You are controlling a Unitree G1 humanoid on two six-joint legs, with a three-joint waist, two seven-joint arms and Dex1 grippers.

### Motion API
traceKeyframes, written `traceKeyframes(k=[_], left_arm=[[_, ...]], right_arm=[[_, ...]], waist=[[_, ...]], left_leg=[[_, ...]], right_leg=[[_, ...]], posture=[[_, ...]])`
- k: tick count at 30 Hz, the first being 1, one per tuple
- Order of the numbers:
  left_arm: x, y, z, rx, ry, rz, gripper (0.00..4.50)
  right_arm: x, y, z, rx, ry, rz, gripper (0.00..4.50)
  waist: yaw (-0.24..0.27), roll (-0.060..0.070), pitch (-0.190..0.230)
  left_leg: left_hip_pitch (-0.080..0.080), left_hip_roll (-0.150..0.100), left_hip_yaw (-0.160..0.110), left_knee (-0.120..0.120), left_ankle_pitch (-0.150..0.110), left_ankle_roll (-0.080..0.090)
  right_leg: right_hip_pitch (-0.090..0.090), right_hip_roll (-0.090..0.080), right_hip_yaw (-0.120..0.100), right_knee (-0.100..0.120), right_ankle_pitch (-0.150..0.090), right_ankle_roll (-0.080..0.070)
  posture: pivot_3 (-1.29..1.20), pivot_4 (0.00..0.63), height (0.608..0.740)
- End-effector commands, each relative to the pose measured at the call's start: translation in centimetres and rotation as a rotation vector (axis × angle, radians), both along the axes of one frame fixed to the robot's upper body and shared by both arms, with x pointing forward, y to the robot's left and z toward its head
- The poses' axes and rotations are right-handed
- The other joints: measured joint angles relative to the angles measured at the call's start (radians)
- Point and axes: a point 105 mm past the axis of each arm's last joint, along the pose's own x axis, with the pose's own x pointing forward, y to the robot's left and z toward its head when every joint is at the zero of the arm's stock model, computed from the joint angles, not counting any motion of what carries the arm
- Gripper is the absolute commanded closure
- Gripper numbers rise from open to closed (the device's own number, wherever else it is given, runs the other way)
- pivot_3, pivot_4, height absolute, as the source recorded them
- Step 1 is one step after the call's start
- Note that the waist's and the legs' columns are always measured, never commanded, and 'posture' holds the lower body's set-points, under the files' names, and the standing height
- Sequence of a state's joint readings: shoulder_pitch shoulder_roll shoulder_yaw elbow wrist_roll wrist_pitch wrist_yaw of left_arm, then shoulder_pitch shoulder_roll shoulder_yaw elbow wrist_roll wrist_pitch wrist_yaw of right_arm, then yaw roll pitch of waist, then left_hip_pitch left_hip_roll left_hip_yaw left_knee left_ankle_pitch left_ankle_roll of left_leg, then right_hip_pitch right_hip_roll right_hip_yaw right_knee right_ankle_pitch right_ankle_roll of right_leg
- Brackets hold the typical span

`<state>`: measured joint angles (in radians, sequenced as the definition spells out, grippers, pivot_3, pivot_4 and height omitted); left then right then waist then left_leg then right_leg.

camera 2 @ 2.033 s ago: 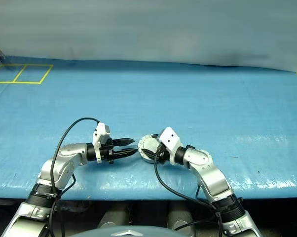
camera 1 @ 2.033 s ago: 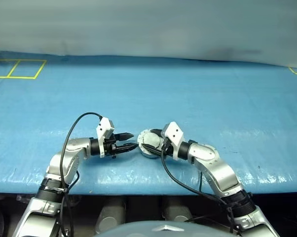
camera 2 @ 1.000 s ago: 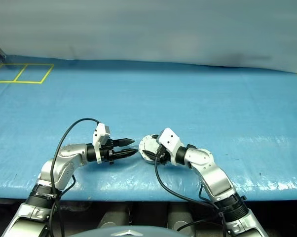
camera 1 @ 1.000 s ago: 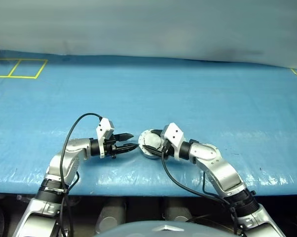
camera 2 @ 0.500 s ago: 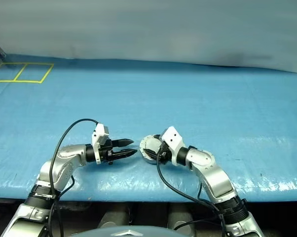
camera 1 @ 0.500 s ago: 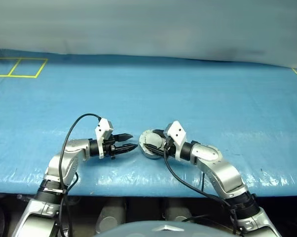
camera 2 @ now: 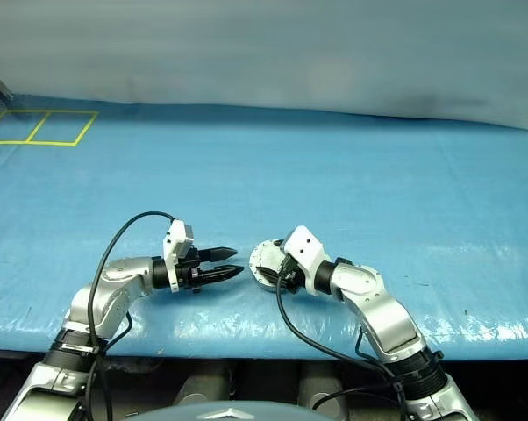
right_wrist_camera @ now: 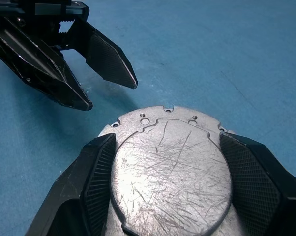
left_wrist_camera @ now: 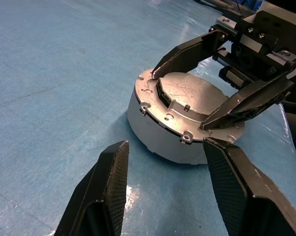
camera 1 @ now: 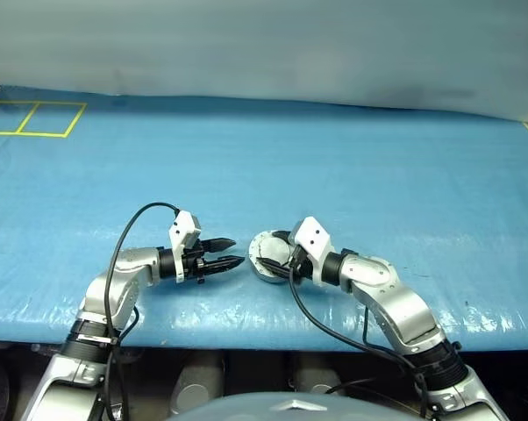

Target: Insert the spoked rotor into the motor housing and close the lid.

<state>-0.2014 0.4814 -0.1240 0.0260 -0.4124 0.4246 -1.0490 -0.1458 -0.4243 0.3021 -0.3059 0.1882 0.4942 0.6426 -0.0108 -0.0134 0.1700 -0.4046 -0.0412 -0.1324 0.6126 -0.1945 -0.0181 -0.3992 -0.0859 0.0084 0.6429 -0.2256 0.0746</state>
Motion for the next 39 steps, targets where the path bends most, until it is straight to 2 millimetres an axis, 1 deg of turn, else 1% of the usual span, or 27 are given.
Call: traceKeyframes(k=[1, 4, 7, 12, 24, 26, 28, 31, 36, 39], left_arm=[[-0.2, -0.2, 1.0, -0.014, -0.044, -0.018, 1.9], [-0.2, -0.2, 1.0, -0.012, -0.043, -0.018, 1.9], [-0.3, -0.2, 0.9, -0.011, -0.041, -0.019, 1.9], [-0.3, -0.3, 0.7, -0.008, -0.037, -0.021, 1.9], [-0.3, -0.3, 0.6, -0.002, -0.036, -0.013, 1.9], [-0.3, -0.3, 0.5, -0.001, -0.035, -0.012, 1.9], [-0.3, -0.2, 0.5, 0.0, -0.034, -0.01, 1.9], [-0.3, -0.2, 0.4, 0.001, -0.031, -0.007, 1.9], [-0.3, -0.3, 0.4, 0.001, -0.031, -0.006, 1.9], [-0.2, -0.3, 0.4, 0.001, -0.032, -0.005, 1.9]], right_arm=[[0.3, -0.7, 0.1, -0.032, -0.012, -0.021, 1.45], [0.3, -0.7, 0.4, -0.014, -0.008, -0.026, 1.45], [0.4, -0.5, 1.2, 0.049, -0.003, -0.033, 1.45], [0.3, -0.4, 1.6, 0.052, -0.006, -0.03, 1.45], [0.5, -0.9, -1.0, -0.073, 0.005, -0.054, 1.45], [0.5, -0.7, -0.8, -0.038, 0.015, -0.059, 1.45], [0.5, -0.3, -0.1, 0.027, 0.027, -0.056, 1.45], [0.4, 0.0, 0.2, 0.055, 0.036, -0.052, 1.45], [0.3, -0.2, -0.9, -0.006, 0.049, -0.057, 1.45], [0.0, -0.3, -1.2, -0.026, 0.054, -0.037, 1.45]], waist=[[0.0, 0.0, 0.0], [0.0, 0.0, 0.0], [0.0, 0.0, 0.0], [-0.001, 0.0, 0.0], [-0.002, 0.0, 0.0], [-0.003, 0.0, 0.0], [-0.003, 0.0, 0.0], [-0.006, 0.0, 0.0], [-0.008, 0.0, 0.0], [-0.008, 0.0, 0.0]], left_leg=[[0.0, 0.0, 0.0, 0.0, 0.0, 0.0], [0.0, 0.0, 0.0, 0.0, 0.0, 0.0], [0.0, 0.0, 0.0, 0.0, 0.0, 0.0], [-0.002, 0.0, 0.0, 0.0, 0.0, 0.0], [-0.005, 0.0, 0.0, 0.002, 0.0, 0.0], [-0.004, 0.0, 0.0, 0.002, 0.0, 0.0], [-0.004, 0.0, 0.0, 0.003, 0.0, 0.0], [-0.004, 0.0, 0.0, 0.003, 0.0, 0.0], [-0.004, 0.0, 0.0, 0.003, 0.0, 0.0], [-0.004, 0.0, 0.0, 0.003, 0.0, 0.0]], right_leg=[[0.0, 0.0, 0.0, 0.0, 0.0, 0.0], [0.0, 0.0, 0.0, 0.0, 0.0, 0.0], [0.0, 0.0, 0.0, 0.0, 0.0, 0.0], [-0.002, 0.0, 0.0, 0.0, 0.0, 0.0], [-0.004, 0.001, 0.0, 0.001, 0.001, 0.001], [-0.004, 0.001, 0.0, 0.001, 0.001, 0.001], [-0.004, 0.001, 0.0, 0.001, 0.001, 0.001], [-0.004, 0.001, 0.0, 0.001, 0.001, 0.001], [-0.004, 0.001, 0.0, 0.001, 0.002, 0.001], [-0.004, 0.001, 0.0, 0.001, 0.002, 0.002]], posture=[[0.0, 0.15, 0.74], [0.0, 0.15, 0.74], [0.0, 0.15, 0.74], [0.0, 0.15, 0.74], [0.0, 0.15, 0.74], [0.0, 0.15, 0.74], [0.0, 0.15, 0.74], [0.0, 0.15, 0.74], [0.0, 0.15, 0.74], [0.0, 0.15, 0.74]])
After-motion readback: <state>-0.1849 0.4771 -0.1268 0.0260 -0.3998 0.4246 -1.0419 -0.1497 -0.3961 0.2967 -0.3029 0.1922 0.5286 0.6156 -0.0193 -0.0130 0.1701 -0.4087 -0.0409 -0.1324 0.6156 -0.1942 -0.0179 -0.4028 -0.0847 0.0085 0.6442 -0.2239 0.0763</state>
